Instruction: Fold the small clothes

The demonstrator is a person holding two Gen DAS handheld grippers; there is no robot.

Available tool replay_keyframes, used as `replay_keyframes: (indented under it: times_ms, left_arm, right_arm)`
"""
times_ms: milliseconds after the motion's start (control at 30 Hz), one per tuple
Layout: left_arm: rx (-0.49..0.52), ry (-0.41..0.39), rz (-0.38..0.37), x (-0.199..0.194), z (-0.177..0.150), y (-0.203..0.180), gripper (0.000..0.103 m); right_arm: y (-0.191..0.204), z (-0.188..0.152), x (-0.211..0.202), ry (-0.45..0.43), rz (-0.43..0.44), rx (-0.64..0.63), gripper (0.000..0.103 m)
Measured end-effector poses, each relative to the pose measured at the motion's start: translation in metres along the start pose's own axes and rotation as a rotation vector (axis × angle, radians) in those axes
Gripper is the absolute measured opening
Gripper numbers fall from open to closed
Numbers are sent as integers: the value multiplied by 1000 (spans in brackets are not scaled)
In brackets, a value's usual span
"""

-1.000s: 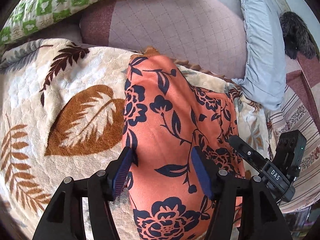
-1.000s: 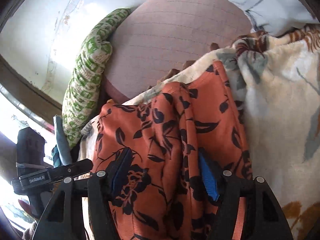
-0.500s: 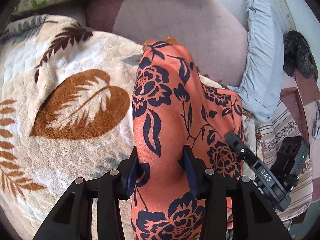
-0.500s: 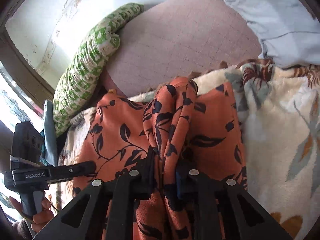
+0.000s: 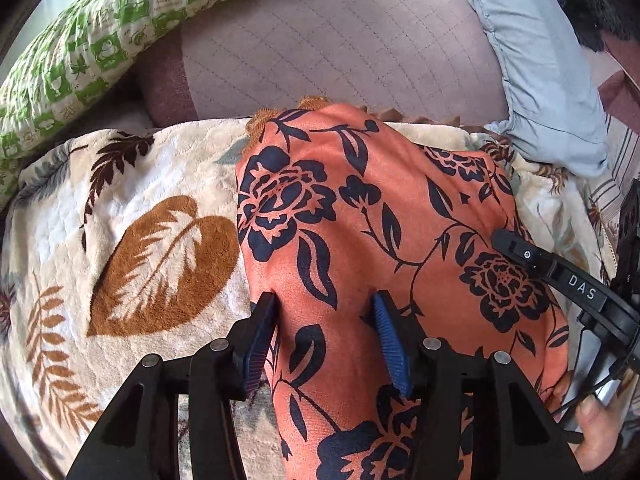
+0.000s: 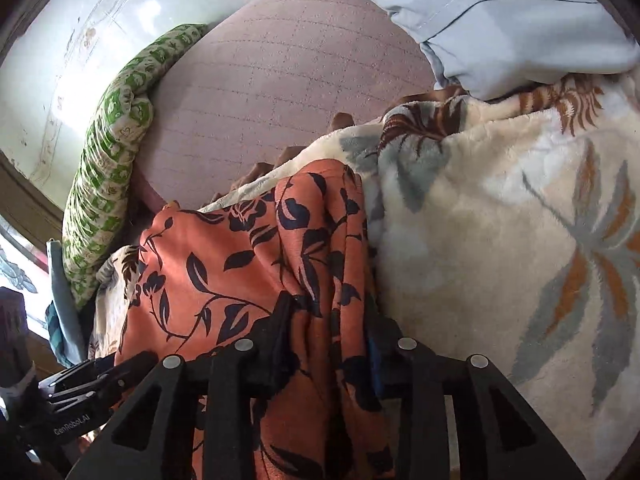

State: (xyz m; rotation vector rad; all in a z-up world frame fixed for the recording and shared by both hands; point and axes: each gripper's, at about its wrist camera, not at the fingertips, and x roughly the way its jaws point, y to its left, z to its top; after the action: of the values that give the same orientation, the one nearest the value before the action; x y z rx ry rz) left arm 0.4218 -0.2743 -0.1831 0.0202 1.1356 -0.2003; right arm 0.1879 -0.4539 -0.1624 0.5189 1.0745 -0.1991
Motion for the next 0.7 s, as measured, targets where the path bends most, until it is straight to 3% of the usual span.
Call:
replay_keyframes:
  times_ms: [133, 333, 467, 600, 700]
  left_arm:
    - [-20, 11, -2, -4, 2, 0, 50]
    - [-28, 29, 3, -15, -1, 1, 50]
    - [-83, 31, -52, -42, -17, 14, 50]
    - [-158, 41, -111, -59, -41, 30, 50]
    - [-162, 54, -108, -62, -58, 30, 50]
  right_arm:
    - [1, 0, -19, 0, 6, -17, 39]
    - [-4, -15, -55, 2, 15, 1, 39]
    - [-15, -35, -76, 28, 74, 45, 40]
    - [-14, -57, -73, 75, 117, 64, 41]
    - [-5, -72, -63, 99, 68, 15, 39]
